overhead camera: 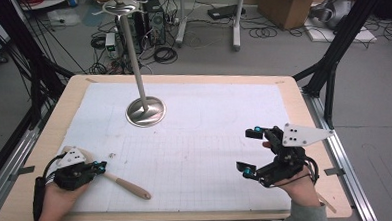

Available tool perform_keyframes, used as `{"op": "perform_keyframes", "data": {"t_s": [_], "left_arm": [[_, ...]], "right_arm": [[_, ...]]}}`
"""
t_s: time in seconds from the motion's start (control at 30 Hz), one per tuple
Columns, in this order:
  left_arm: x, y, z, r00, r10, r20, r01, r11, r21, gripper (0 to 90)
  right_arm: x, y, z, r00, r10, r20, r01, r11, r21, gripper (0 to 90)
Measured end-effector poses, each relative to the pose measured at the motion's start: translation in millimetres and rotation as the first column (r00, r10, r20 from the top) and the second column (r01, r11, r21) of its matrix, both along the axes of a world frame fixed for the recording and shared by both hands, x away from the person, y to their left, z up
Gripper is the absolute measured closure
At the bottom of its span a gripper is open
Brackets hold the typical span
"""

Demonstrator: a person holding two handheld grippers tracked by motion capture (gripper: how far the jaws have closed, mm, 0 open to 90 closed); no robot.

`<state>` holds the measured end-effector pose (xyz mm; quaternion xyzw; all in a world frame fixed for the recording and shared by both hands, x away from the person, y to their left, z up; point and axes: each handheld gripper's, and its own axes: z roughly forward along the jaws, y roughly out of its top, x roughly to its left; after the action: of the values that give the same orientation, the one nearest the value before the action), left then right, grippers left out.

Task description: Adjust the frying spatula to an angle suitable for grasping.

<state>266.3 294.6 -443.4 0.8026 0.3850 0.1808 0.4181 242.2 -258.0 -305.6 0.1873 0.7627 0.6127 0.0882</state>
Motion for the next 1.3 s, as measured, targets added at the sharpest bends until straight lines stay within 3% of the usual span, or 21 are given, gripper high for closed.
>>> {"op": "perform_keyframes", "data": {"t_s": [0.03,0.07,0.5,0.67,0.83,1.3], "left_arm": [[-1.3,0.0,2.6,0.9998,-0.002,0.019,0.003,1.0,-0.006,89.7],[-4.1,-1.0,7.3,0.9988,-0.016,0.046,0.018,0.9988,-0.046,89.7],[-23.3,-16.2,11.3,0.9933,-0.088,0.076,0.094,0.9916,-0.088,89.7],[-34.2,-19.8,12.3,0.991,-0.109,0.077,0.115,0.99,-0.081,89.7],[-39.6,-25.6,11.3,0.9886,-0.129,0.078,0.133,0.99,-0.048,89.7],[-53.5,-32.2,2.3,0.989,-0.144,0.032,0.145,0.9885,-0.042,89.7]], "right_arm": [[0.3,0.3,-0.1,1.0,0.0,0.0,0.0,1.0,0.001,3.5],[0.4,0.1,-0.2,1.0,-0.001,0.0,0.001,1.0,-0.002,3.5],[-0.6,-3.6,0.5,1.0,-0.007,0.002,0.007,1.0,0.007,3.5],[-0.8,-3.8,0.4,1.0,-0.008,0.002,0.008,1.0,0.005,3.5],[-0.5,-1.9,-0.1,1.0,-0.004,-0.002,0.004,1.0,-0.004,3.5],[0.2,-1.0,-1.7,1.0,-0.003,-0.006,0.003,0.9999,-0.014,3.5]]}}
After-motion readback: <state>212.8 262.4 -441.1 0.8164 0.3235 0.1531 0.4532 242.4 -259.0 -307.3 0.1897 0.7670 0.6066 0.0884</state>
